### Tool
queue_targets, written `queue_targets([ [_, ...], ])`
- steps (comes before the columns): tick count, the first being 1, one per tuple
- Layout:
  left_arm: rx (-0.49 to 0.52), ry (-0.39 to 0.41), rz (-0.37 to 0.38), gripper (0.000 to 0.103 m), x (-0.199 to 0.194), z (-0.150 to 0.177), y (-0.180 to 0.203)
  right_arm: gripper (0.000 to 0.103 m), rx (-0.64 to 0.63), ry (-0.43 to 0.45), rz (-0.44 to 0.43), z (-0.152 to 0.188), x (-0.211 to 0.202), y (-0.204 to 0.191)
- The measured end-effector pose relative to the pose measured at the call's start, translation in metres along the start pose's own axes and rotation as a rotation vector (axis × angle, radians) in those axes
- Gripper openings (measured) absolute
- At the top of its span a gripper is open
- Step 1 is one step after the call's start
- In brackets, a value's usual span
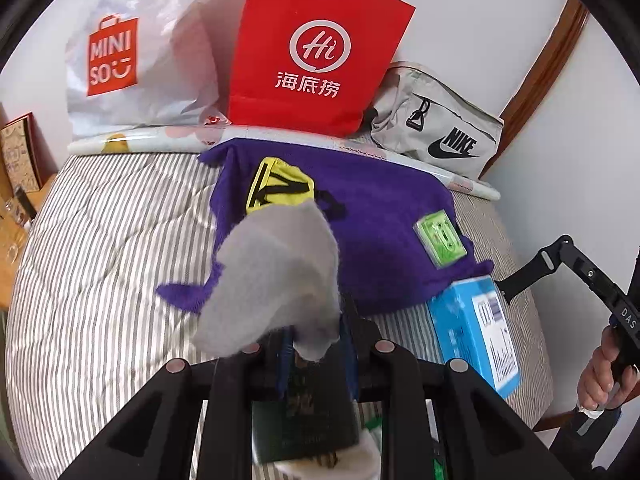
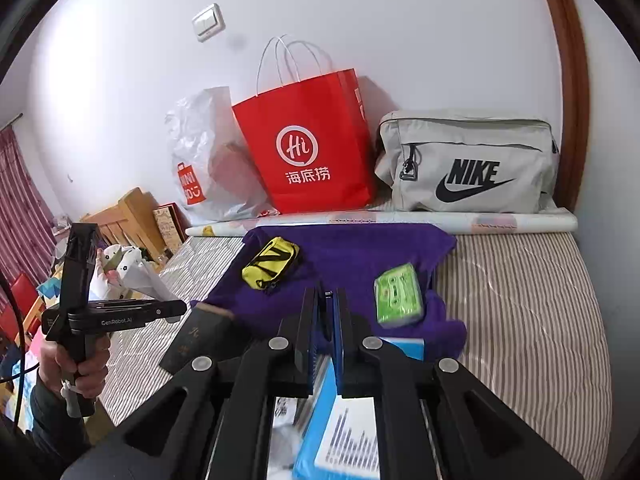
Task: Organize soft objects
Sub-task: 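Carry the white cloth to the purple towel with the left tool while the right tool carries the strap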
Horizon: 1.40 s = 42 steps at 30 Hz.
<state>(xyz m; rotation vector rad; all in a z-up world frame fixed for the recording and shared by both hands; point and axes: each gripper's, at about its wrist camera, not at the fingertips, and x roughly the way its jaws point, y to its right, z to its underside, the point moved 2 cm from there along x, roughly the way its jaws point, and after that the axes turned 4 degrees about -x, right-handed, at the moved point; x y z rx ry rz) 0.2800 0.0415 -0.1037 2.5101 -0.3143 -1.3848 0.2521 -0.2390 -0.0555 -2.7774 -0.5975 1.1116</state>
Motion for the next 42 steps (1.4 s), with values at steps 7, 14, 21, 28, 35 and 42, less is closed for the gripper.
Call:
queue_targets([
  [7, -0.005, -0.046, -0.013, 0.02, 0.034, -0.026, -0.005, 0.007, 0.024, -0.035, 0.015, -0.012, 0.042, 0.014],
  [14, -0.031, -0.115, -0.01, 0.02, 0.069, -0.038, -0.014, 0.007, 0.044, -0.105, 0.005, -0.013, 0.09, 0.026],
  [21, -0.045, -0.181, -0.007, 0.02, 0.095, -0.04, -0.018, 0.007, 0.051, -0.182, -0.023, -0.008, 0.12, 0.03],
  [28, -0.043, -0.231, -0.021, 0.02, 0.111, -0.038, -0.016, 0.007, 0.061, -0.221, 0.035, -0.003, 0.135, 0.044],
  [35, -0.026, -0.257, -0.04, 0.02, 0.119, -0.037, -0.013, 0.008, 0.088, -0.249, 0.08, 0.0, 0.141, 0.061],
  [42, -0.017, -0.291, -0.026, 0.026, 0.127, -0.038, -0.011, 0.01, 0.104, -0.263, 0.1, 0.003, 0.145, 0.071],
])
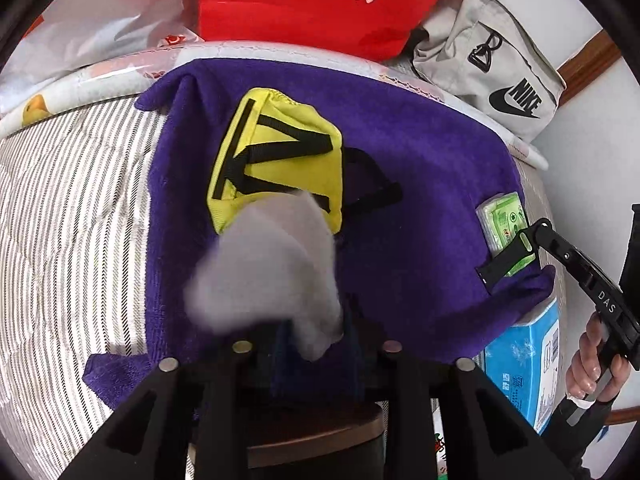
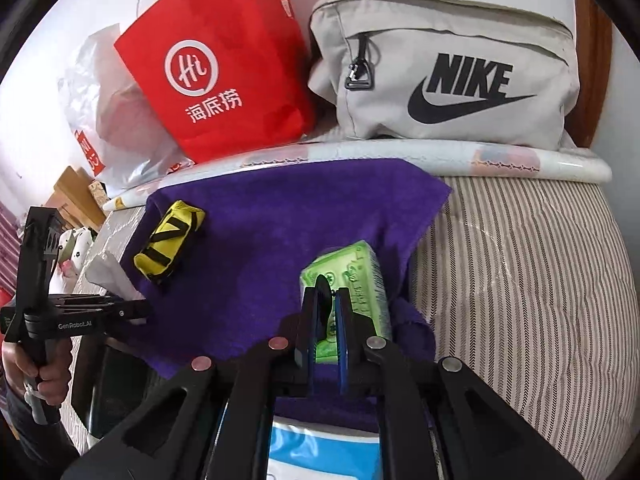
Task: Organize soft objects
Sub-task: 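Carry the white cloth to the purple towel with the left tool while the right tool carries the strap, then open both tools to release the cloth and strap on the towel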
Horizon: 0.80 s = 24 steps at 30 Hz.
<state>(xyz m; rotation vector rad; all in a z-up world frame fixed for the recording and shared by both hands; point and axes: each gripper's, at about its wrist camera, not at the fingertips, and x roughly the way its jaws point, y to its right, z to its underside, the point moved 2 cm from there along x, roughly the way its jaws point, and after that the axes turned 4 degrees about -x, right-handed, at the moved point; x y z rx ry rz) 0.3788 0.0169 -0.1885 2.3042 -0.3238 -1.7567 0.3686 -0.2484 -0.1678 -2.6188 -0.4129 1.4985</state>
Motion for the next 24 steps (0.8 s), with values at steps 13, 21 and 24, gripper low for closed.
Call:
queue_targets([
  [13, 0.017, 0.061, -0.039, 0.056, -0.029, 0.01, 0.004, 0.05, -0.037, 0.027, 0.033, 0.007, -0.022, -0.008],
  [21, 0.022, 0.156, -0.047, 0.056, -0.075, 0.042, 0.002, 0.05, -0.038, 0.084, 0.045, 0.027, -0.069, -0.023],
  [24, 0.028, 0.226, -0.029, 0.056, -0.099, 0.062, 0.001, 0.05, -0.051, 0.113, 0.046, 0.04, -0.089, -0.032],
])
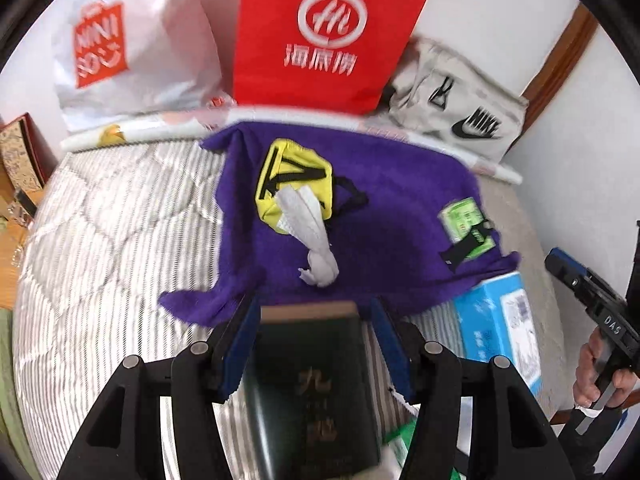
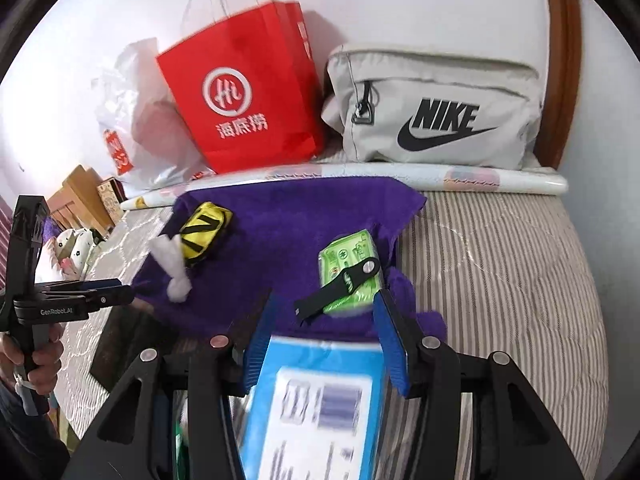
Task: Organize soft objects
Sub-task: 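Open both tools to release the cloth and strap on the towel, then grasp the white sock with the left tool while the right tool grasps the white foam block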
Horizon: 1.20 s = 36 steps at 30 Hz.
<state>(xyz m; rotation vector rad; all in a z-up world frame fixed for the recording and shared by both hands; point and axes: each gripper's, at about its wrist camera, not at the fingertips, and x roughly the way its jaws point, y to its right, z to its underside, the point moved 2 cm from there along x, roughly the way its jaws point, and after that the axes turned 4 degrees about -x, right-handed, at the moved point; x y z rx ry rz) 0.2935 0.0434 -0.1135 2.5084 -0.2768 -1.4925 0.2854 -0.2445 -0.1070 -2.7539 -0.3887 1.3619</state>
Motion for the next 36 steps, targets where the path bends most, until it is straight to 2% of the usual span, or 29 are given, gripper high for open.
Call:
queue_targets([
  [3, -0.02, 0.037, 0.002, 0.056, -0.023, 0.016, -0.007, 0.051, -0.015, 0.012, 0.015, 0.013, -0.02, -0.011],
  [7, -0.023, 0.038, 0.029, 0.056, -0.043, 0.045, -0.01, 0.051, -0.061, 0.013, 0.002, 0.035, -0.045, -0.032],
  [11, 0.015, 0.038, 0.008, 0.056, -0.052, 0.076, -0.004, 0.051, -0.087, 0.033, -0.009, 0.06, -0.068, -0.05],
  [15, 0.019, 0.021, 0.027, 0.056, -0.053, 0.1, -0.002, 0.051, -0.079, 0.032, -0.028, 0.08, -0.08, -0.061],
  [22, -0.001, -0.015, 0.054, 0.056, -0.035, 0.131, -0.001, 0.05, -0.102, 0.0, -0.027, 0.115, -0.086, -0.075],
  [28, -0.024, -0.073, 0.115, 0.056, -0.007, 0.141, 0.012, 0.05, -0.075, -0.012, -0.06, 0.142, -0.088, -0.075],
  [33, 0.007, -0.081, 0.078, 0.055, 0.02, 0.141, 0.027, 0.05, -0.03, -0.032, -0.063, 0.158, -0.086, -0.067],
  [36, 0.005, -0.087, 0.047, 0.037, 0.031, 0.141, 0.027, 0.05, 0.003, -0.044, -0.072, 0.166, -0.082, -0.06],
])
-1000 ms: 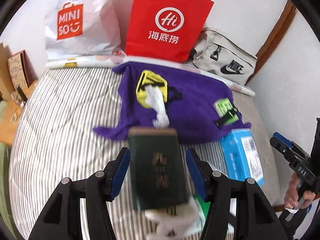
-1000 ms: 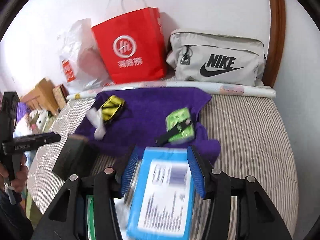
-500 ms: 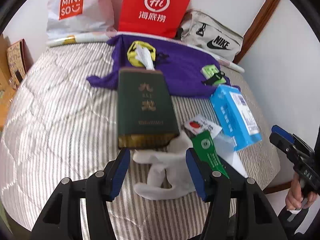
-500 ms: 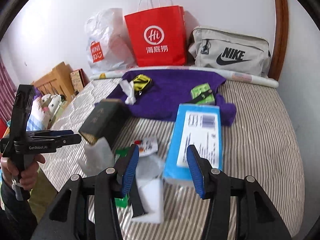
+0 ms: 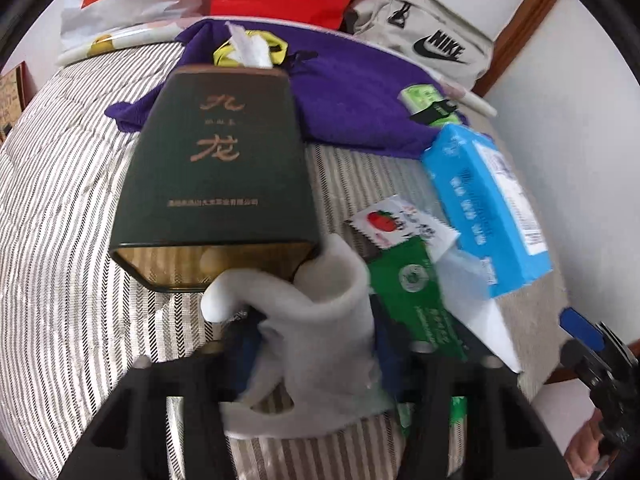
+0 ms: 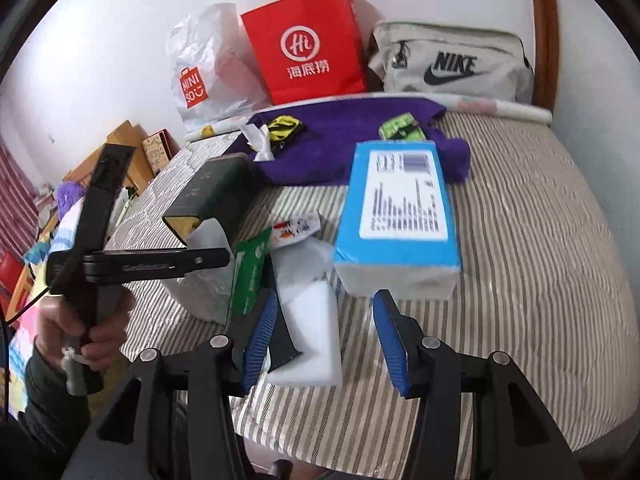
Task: Organize soft objects
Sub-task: 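Grasp the white sock with the left tool while the right tool grasps the white foam block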
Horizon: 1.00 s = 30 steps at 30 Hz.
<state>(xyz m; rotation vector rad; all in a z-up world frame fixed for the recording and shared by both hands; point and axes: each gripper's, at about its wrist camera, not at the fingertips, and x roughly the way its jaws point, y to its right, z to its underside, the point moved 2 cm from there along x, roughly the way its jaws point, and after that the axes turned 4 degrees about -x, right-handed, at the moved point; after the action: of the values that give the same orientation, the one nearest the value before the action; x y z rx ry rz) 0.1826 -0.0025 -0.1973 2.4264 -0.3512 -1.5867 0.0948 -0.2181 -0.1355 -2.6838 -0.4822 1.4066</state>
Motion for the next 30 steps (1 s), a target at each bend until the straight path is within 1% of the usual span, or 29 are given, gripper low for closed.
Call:
queue_targets([
  [1, -0.003, 0.016, 0.01, 0.034, -0.001, 0.001, -0.001, 0.05, 0.007, -0.004, 0.001, 0.002, 0.002, 0.002],
  [3, -0.008, 0.013, 0.029, 0.023, -0.002, 0.001, -0.004, 0.05, 0.011, -0.021, 0.002, 0.008, 0.006, 0.004],
  [6, -0.03, 0.021, 0.049, 0.02, -0.009, 0.003, -0.011, 0.05, 0.002, -0.04, -0.002, 0.013, 0.013, 0.001],
  [9, -0.045, 0.03, 0.058, 0.02, -0.017, 0.007, -0.016, 0.05, -0.023, -0.044, -0.022, 0.013, 0.018, -0.008],
  [13, -0.051, 0.011, 0.049, 0.02, -0.015, 0.011, -0.02, 0.05, -0.111, -0.049, -0.051, 0.014, 0.023, -0.032],
  [15, -0.06, 0.008, 0.054, 0.02, -0.014, 0.011, -0.023, 0.05, -0.155, -0.058, -0.047, 0.015, 0.027, -0.043],
  [17, -0.064, 0.003, 0.061, 0.02, -0.014, 0.011, -0.023, 0.05, -0.194, -0.063, -0.025, 0.018, 0.03, -0.05],
  [19, -0.066, -0.005, 0.063, 0.02, -0.012, 0.011, -0.024, 0.049, -0.244, -0.047, 0.027, 0.021, 0.03, -0.055],
  [21, -0.067, -0.008, 0.066, 0.02, -0.012, 0.01, -0.023, 0.049, -0.281, -0.057, 0.057, 0.022, 0.033, -0.055],
  [23, -0.063, -0.005, 0.069, 0.02, -0.011, 0.01, -0.024, 0.049, -0.28, -0.089, 0.085, 0.021, 0.04, -0.049],
  [24, -0.065, -0.004, 0.072, 0.02, -0.011, 0.01, -0.024, 0.049, -0.272, -0.103, 0.081, 0.022, 0.043, -0.045],
  [26, -0.076, -0.006, 0.084, 0.02, -0.01, 0.01, -0.026, 0.049, -0.22, -0.105, 0.033, 0.022, 0.04, -0.034],
  [30, -0.092, -0.01, 0.104, 0.021, -0.008, 0.012, -0.031, 0.052, -0.184, -0.112, -0.011, 0.027, 0.033, -0.022],
])
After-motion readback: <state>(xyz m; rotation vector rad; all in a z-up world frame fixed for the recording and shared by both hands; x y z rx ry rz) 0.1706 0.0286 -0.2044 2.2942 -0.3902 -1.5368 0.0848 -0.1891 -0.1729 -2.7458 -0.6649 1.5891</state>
